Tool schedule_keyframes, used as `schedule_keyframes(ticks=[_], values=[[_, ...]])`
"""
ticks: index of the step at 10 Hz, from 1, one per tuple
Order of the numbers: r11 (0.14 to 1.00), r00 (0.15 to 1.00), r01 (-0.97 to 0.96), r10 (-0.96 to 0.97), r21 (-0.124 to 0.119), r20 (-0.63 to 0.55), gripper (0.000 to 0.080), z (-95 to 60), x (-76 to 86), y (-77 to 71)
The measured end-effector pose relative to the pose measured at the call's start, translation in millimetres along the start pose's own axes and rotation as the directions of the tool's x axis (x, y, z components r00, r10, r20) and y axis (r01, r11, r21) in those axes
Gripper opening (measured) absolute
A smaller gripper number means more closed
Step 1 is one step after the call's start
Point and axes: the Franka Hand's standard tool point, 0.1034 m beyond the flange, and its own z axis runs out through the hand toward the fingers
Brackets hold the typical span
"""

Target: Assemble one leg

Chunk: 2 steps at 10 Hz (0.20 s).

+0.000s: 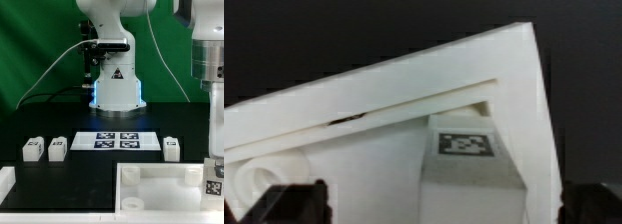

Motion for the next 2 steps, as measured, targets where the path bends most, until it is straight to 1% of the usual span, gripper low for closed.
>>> schedule_keyframes(ticks=[2], values=[[1.0,1.0,0.0,0.0,0.0,0.0,0.0649,0.4,0.1,0.1]])
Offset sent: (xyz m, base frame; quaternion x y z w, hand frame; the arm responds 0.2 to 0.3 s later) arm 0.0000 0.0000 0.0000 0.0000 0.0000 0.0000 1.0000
